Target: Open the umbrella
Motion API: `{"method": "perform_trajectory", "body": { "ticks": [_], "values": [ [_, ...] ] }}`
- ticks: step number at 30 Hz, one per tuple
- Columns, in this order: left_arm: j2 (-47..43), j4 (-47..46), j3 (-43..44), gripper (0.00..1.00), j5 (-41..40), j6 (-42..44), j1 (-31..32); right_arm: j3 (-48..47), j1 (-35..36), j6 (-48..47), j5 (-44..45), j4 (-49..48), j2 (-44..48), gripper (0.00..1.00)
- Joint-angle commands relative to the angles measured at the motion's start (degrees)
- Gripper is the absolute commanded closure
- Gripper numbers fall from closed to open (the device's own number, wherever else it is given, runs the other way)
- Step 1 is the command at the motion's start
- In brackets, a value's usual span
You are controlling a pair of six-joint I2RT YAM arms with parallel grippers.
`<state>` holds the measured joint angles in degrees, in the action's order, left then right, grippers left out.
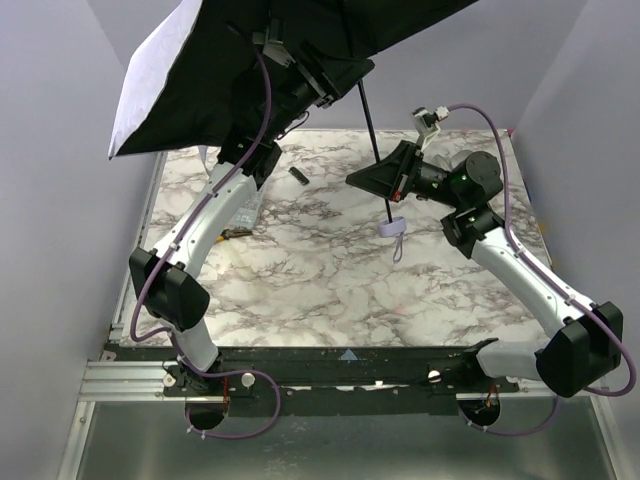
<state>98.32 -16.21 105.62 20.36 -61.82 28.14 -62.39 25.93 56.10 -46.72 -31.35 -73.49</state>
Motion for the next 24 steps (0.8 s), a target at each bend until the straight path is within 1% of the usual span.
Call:
{"method": "perform_trajectory", "body": {
  "ticks": [1, 2, 3, 4, 5, 6, 8, 10, 11, 12, 13, 14, 15, 16, 18, 20, 21, 23, 24],
  "values": [
    [0.2, -3.5, 1.2, 0.32, 0.7, -1.4, 0.2, 0.8, 0.4, -2.4, -2.5, -8.8, 2.3, 1.0],
    [0.5, -5.0, 1.4, 0.34, 1.8, -0.5, 0.2, 1.4, 0.5, -2.3, -2.9, -9.3, 2.1, 1.0],
    [0.7, -6.6, 1.7, 0.39, 3.0, 0.2, 0.3, 2.0, 0.4, -2.1, -3.1, -9.8, 1.9, 1.0],
    [1.0, -7.7, 2.1, 0.48, 3.8, 1.0, 0.3, 2.7, 0.4, -1.9, -3.1, -10.3, 1.8, 1.0],
    [1.1, -8.9, 2.3, 0.6, 4.4, 1.8, 0.3, 3.2, 0.4, -1.7, -3.0, -10.8, 1.8, 1.0],
    [1.1, -9.8, 2.2, 0.77, 4.7, 2.7, 0.3, 3.6, 0.4, -1.5, -3.1, -11.2, 1.7, 1.0],
    [0.8, -10.3, 1.6, 1.0, 4.2, 3.5, 0.3, 4.1, 0.4, -1.4, -3.1, -11.5, 1.6, 1.0],
    [0.4, -9.8, 1.0, 1.0, 3.9, 3.8, 0.3, 4.3, 0.4, -1.4, -3.0, -11.1, 1.6, 1.0],
    [0.2, -9.4, 0.6, 1.0, 3.8, 3.9, 0.3, 4.3, 0.4, -1.7, -3.0, -10.9, 1.6, 0.98],
    [-0.1, -8.6, 0.3, 1.0, 3.8, 3.9, 0.3, 4.3, 0.4, -2.2, -2.9, -10.7, 1.7, 0.91],
    [-0.6, -8.1, -0.2, 1.0, 3.9, 4.0, 0.3, 4.2, 0.4, -2.9, -2.8, -10.2, 1.8, 0.71],
    [-1.2, -7.2, -1.0, 1.0, 3.7, 4.1, 0.3, 4.2, 0.4, -4.0, -2.8, -9.7, 2.1, 0.49],
    [-1.8, -5.7, -1.6, 1.0, 3.2, 4.5, 0.3, 3.8, 0.3, -5.7, -3.3, -8.8, 2.4, 0.36],
    [-2.3, -3.6, -2.1, 1.0, 2.9, 4.3, 0.2, 3.2, 0.1, -9.0, -3.5, -6.3, 3.0, 0.29],
    [-3.8, 0.0, -3.8, 1.0, 2.3, 4.3, 0.0, 1.5, -0.1, -16.9, -1.7, 0.4, 4.9, 0.25],
    [-5.6, 2.8, -5.8, 1.0, 2.5, 5.2, -0.4, -0.4, -0.1, -26.9, 3.2, 7.9, 7.2, 0.25],
    [-6.4, 5.0, -6.7, 1.0, 2.4, 5.6, -0.7, -1.1, -0.1, -33.1, 7.1, 11.5, 8.3, 0.24],
    [-7.7, 9.1, -7.6, 1.0, 2.9, 6.9, -1.3, -2.3, -0.1, -43.5, 14.0, 15.4, 10.2, 0.25],
    [-8.4, 10.8, -8.0, 1.0, 3.2, 7.7, -1.6, -3.0, -0.1, -48.1, 16.3, 16.2, 10.7, 0.27]
  ]
}}
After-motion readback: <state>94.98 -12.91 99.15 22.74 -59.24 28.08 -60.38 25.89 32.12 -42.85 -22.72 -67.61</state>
